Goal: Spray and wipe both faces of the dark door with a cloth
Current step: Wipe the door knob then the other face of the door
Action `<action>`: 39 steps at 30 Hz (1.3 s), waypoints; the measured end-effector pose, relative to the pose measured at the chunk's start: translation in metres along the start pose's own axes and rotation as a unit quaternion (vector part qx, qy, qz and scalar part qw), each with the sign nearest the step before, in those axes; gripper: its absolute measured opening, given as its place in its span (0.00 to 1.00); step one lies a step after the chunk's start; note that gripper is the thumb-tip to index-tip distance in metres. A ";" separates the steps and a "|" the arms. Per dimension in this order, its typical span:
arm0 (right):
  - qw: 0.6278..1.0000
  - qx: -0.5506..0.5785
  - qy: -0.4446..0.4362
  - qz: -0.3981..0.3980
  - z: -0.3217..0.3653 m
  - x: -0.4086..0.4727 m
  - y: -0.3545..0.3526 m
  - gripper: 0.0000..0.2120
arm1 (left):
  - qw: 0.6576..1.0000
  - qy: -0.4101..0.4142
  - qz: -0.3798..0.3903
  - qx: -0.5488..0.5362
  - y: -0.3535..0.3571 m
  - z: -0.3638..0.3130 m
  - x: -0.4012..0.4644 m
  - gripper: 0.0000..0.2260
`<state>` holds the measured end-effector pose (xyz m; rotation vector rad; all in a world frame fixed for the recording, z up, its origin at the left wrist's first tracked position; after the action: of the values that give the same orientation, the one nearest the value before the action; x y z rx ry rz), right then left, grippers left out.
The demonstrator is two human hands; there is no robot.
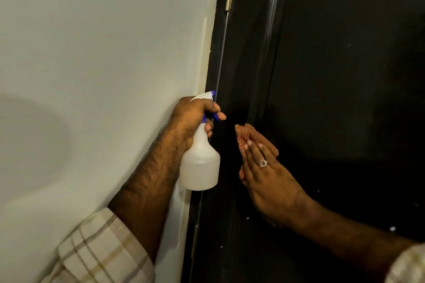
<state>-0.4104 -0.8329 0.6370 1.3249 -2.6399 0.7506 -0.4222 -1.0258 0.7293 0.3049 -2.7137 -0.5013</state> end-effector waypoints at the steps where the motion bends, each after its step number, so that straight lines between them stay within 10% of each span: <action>1: 1.000 -0.012 -0.019 -0.006 0.003 -0.006 0.001 0.33 | 1.000 -0.003 0.002 0.012 0.000 0.002 -0.004 0.07; 11: 0.955 -0.110 0.270 -0.065 -0.190 0.086 -0.078 0.36 | 1.000 -0.008 0.001 0.002 0.018 -0.018 -0.004 0.07; 19: 0.999 -0.024 0.025 -0.009 -0.078 0.074 -0.026 0.34 | 0.999 -0.011 -0.042 0.018 0.006 -0.027 0.002 0.09; 30: 0.952 -0.080 0.280 -0.097 -0.342 0.209 -0.150 0.37 | 1.000 0.005 -0.005 0.022 0.056 -0.134 0.059 0.13; 39: 0.995 -0.050 0.024 -0.081 -0.140 0.165 -0.074 0.36 | 0.994 0.041 -0.047 0.094 0.040 -0.094 0.040 0.08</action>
<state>-0.4739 -0.9251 0.8372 1.4521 -2.4617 0.6109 -0.4278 -1.0289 0.8388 0.4949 -2.6784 -0.2533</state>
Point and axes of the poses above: each hand's wrist, its own x-axis towards the middle knuckle, its own y-axis out of the palm, z = x × y, the point moved 7 cm from there along x, towards the middle knuckle, and after that the axes turned 11 degrees about -x, right-handed, at the moved point
